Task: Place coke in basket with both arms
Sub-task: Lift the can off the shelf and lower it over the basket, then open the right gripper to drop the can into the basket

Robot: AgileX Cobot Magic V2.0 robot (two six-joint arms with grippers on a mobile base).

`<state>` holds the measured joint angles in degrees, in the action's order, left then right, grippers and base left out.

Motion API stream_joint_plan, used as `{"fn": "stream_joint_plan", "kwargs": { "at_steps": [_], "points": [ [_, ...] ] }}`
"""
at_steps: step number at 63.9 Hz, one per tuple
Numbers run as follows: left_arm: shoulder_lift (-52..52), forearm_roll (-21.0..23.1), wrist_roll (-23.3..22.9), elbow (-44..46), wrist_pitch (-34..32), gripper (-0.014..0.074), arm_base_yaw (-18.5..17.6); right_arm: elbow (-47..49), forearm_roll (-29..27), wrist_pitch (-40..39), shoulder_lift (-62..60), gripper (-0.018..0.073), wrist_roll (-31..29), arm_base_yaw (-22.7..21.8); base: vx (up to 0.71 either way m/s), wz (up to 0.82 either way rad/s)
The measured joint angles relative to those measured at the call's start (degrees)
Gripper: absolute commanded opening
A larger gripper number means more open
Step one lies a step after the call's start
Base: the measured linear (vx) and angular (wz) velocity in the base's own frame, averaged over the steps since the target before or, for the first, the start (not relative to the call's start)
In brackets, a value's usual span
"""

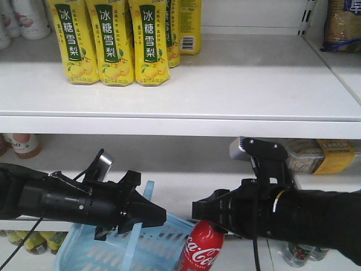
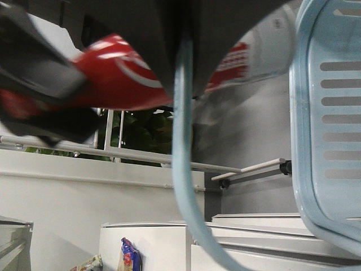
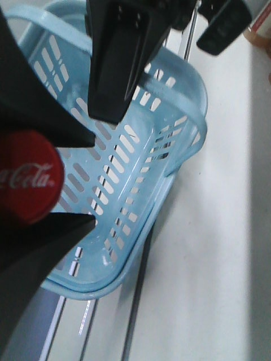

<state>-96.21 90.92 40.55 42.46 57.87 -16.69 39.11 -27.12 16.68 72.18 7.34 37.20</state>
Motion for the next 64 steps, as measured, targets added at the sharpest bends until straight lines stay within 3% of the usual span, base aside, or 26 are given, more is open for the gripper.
{"fn": "stream_joint_plan", "kwargs": {
  "at_steps": [12, 27, 56, 64],
  "points": [
    [0.0, 0.0, 0.0, 0.0, 0.0, -0.0006, 0.0, -1.7, -5.3, -5.8, 6.6, -0.0001, -1.4, 0.1, 0.00, 0.00],
    [0.0, 0.0, 0.0, 0.0, 0.0, -0.0006, 0.0, -1.7, -6.4, -8.1, 13.8, 0.0053, -2.4, 0.1, 0.00, 0.00],
    [0.0, 0.0, 0.0, 0.0, 0.0, -0.0006, 0.0, -1.6, -9.1, -7.2, 19.5, 0.0393, -2.8, 0.1, 0.00, 0.00],
    [-0.1, -0.8, 0.0, -0.6, -0.7, -0.0006, -0.2, -1.4, -9.0, -7.0, 18.6, 0.0427, -2.8, 0.1, 0.00, 0.00]
  ]
}}
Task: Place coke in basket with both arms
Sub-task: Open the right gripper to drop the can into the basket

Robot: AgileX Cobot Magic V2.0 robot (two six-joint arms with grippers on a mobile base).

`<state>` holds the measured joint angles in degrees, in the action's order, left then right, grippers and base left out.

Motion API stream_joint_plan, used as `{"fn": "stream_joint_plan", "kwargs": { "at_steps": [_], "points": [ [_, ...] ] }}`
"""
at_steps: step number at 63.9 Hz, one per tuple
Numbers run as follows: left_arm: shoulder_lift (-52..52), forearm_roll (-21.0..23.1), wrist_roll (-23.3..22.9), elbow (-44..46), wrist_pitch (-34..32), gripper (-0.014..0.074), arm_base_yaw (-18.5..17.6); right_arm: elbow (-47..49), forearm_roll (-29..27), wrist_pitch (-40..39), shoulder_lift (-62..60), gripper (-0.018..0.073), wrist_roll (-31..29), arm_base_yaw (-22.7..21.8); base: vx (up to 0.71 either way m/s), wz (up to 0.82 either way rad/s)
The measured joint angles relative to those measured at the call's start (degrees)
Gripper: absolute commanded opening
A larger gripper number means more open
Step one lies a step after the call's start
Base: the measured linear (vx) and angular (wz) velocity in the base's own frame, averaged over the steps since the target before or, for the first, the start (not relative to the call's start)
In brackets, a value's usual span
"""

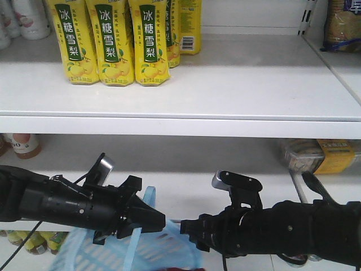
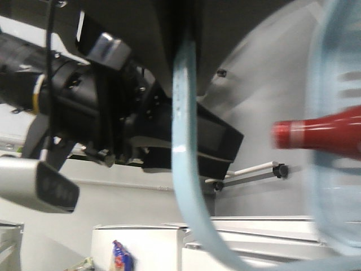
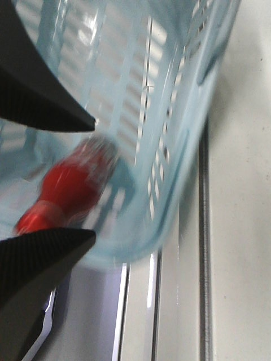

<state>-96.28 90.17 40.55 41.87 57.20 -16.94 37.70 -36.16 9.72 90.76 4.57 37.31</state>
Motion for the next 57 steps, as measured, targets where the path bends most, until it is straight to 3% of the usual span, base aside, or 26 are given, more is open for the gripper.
{"fn": "stream_joint_plan", "kwargs": {
  "at_steps": [16, 31, 57],
  "points": [
    [0.0, -0.8, 0.5, -0.1, -2.3, -0.0006, 0.1, 0.0, 4.4, 3.1, -7.8, 0.0423, 0.0, 0.0, 0.00, 0.00],
    [0.0, -0.1, 0.2, -0.1, -0.8, -0.0006, 0.0, 0.0, 12.8, 4.7, -20.7, 0.0423, 0.0, -1.1, 0.00, 0.00],
    [0.0, 0.0, 0.2, -0.1, -0.4, -0.0006, 0.0, -0.1, 36.2, 12.8, -37.1, 0.0423, 0.0, -18.4, 0.00, 0.00]
  ]
}}
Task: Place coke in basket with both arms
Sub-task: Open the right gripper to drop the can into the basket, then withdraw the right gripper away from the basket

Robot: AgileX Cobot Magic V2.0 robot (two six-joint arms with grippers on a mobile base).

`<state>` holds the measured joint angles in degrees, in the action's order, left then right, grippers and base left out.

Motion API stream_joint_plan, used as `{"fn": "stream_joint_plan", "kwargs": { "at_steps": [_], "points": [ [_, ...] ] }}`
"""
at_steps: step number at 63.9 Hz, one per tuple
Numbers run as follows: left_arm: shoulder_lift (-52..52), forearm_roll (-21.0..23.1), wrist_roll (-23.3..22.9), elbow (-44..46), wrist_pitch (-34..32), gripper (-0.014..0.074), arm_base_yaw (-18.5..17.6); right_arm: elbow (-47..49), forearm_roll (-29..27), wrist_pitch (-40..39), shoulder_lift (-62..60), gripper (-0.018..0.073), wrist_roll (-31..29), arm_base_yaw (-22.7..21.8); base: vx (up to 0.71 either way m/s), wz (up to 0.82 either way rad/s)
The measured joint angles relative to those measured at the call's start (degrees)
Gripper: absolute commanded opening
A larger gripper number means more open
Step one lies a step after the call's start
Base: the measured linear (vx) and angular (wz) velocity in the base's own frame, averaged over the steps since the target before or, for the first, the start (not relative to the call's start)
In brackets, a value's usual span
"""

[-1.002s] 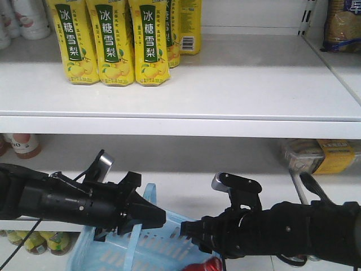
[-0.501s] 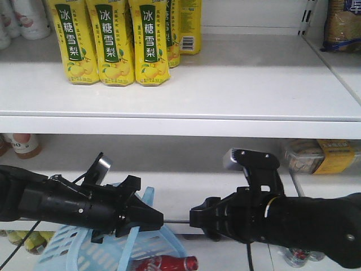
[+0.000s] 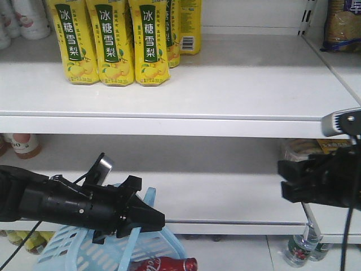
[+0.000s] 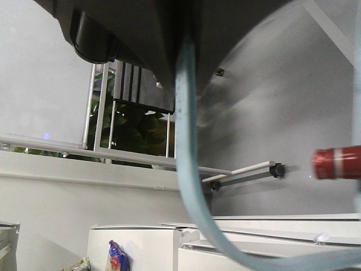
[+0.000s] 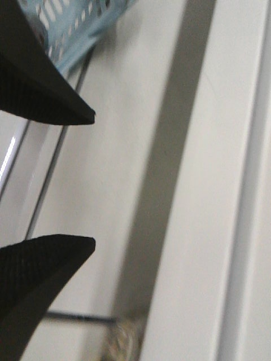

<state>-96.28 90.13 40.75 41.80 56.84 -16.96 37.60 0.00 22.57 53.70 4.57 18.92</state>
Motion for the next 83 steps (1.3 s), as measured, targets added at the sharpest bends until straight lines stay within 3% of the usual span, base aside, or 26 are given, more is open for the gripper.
{"fn": "stream_joint_plan", "kwargs": {
  "at_steps": [17, 29, 56, 83],
  "points": [
    [0.0, 0.0, 0.0, 0.0, -0.3, -0.0006, 0.0, 0.0, 10.1, 0.0, -9.2, 0.0423, 0.0, -9.6, 0.00, 0.00],
    [0.0, 0.0, 0.0, 0.0, -0.3, -0.0006, 0.0, -1.2, 12.2, -1.5, -15.9, 0.0423, 0.0, -14.0, 0.00, 0.00],
    [0.0, 0.1, 0.0, 0.0, 0.0, -0.0006, 0.0, -16.1, 12.3, -7.6, -36.8, 0.0400, 0.2, -14.5, 0.00, 0.00],
    [0.0, -0.1, 0.0, 0.0, -0.2, -0.0006, 0.0, -21.9, 9.9, -0.2, -49.6, 0.0399, 0.2, -14.5, 0.00, 0.00]
  ]
}}
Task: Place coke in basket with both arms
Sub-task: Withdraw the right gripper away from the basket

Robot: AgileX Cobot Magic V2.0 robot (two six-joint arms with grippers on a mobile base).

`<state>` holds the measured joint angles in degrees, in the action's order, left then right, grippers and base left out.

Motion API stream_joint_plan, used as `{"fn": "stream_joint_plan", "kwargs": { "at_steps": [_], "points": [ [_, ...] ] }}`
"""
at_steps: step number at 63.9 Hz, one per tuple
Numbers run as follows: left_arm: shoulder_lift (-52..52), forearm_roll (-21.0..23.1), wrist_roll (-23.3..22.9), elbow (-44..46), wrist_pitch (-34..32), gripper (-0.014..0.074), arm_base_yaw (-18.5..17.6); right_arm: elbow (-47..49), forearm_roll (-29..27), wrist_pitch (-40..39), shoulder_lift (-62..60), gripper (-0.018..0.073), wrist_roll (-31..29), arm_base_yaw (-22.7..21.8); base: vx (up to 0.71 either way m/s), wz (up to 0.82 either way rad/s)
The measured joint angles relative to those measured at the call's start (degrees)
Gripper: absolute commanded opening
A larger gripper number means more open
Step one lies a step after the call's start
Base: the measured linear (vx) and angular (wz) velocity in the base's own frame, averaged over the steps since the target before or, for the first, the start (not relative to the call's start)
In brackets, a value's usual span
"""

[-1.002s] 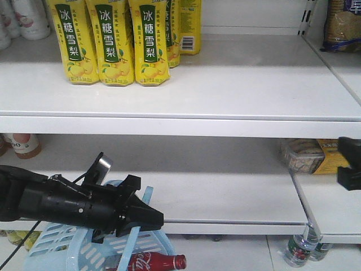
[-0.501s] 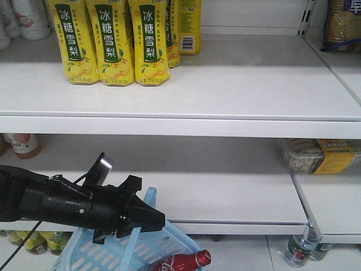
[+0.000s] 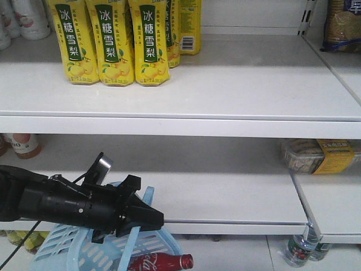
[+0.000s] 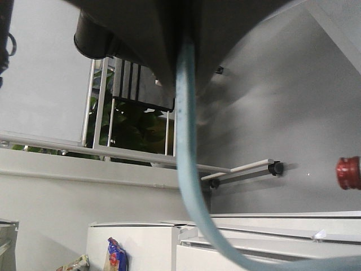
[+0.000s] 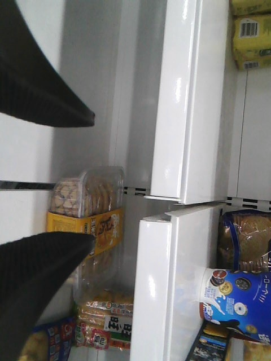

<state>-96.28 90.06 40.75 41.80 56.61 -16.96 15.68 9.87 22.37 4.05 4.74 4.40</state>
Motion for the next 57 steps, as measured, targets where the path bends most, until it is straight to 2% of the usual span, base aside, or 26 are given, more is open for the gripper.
{"fn": "stream_joint_plan", "kwargs": {
  "at_steps": [18, 35, 40, 52, 57],
  "points": [
    [0.0, 0.0, 0.0, 0.0, 0.1, -0.0006, 0.0, -6.3, -0.2, -5.5, -0.2, 0.0399, 0.0, 0.0, 0.00, 0.00],
    [0.0, 0.0, 0.0, 0.0, 0.2, -0.0006, 0.0, -6.7, -0.2, -6.5, -0.2, 0.0379, 0.0, 0.0, 0.00, 0.00],
    [0.0, 0.0, 0.0, 0.0, 0.2, -0.0006, 0.0, -6.7, -0.2, -6.5, -0.2, 0.0314, 0.0, 0.0, 0.00, 0.00],
    [0.0, 0.0, 0.0, 0.0, 0.1, -0.0006, 0.0, -6.7, -0.2, -7.0, -0.2, -0.0017, 0.0, 0.0, 0.00, 0.00],
    [0.0, 0.0, 0.0, 0.0, 0.1, -0.0006, 0.0, -6.7, -0.2, -7.4, -0.2, -0.0012, 0.0, 0.0, 0.00, 0.00]
  ]
}}
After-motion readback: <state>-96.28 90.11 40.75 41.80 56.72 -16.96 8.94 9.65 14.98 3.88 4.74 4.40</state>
